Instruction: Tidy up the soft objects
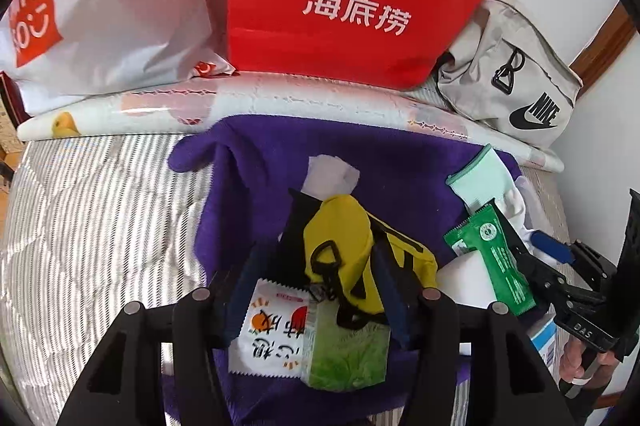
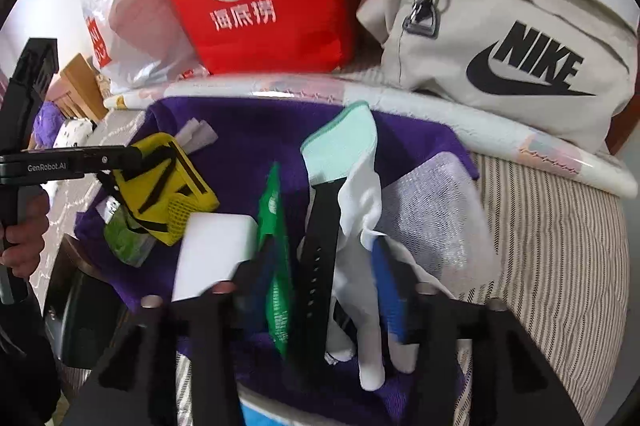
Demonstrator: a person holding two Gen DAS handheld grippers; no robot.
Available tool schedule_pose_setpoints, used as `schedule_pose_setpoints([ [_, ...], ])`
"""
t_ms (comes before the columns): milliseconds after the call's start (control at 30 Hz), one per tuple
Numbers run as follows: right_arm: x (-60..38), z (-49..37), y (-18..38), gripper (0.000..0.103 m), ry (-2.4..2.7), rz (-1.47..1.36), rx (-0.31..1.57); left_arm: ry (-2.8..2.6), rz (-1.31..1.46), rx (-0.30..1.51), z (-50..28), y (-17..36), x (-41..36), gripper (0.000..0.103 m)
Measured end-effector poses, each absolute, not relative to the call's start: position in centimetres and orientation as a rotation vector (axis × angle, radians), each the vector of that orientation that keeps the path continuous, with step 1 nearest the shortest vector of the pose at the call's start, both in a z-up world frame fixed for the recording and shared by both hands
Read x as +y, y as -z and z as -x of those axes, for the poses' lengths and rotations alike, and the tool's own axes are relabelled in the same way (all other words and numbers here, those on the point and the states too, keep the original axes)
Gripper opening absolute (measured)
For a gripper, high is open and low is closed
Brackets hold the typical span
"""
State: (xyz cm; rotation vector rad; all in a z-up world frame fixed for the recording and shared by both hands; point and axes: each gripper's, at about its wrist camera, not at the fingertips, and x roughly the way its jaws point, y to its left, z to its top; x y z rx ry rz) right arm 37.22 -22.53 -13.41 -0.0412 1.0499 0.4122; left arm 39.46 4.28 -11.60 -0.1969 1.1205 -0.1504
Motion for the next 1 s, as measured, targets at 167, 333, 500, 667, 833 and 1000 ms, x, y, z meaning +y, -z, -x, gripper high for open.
schedule_pose_setpoints([
  [167,-22.7,-36.1,11.9,0.058,-0.385,0.066,1.016,0.132,0.174,1.087,-37.9,10.0,4.8,0.055],
  [333,-22.8,-34.4,10.1,0.058,-0.342,0.075,0.988,0.114,0.112,1.042,-35.3,8.1,4.3,0.055],
  [500,-22.7,-31.9,8.2,0.058,-0.336,0.062,0.953,0.094,0.06,0.994,-31.5,6.0,3.7,0.055],
  [667,-22.7,-28.3,5.9,0.069,-0.3,0.063,0.903,0.118,0.069,0.967,-27.6,4.0,2.9,0.059],
  [833,-22.7,-24.3,3.8,0.082,-0.28,0.034,0.871,0.11,0.045,0.903,-22.8,2.2,1.9,0.075],
  [1000,-22.5,-20.4,2.5,0.087,-0.256,0.021,0.864,0.134,0.044,0.89,-18.8,1.5,0.9,0.082],
])
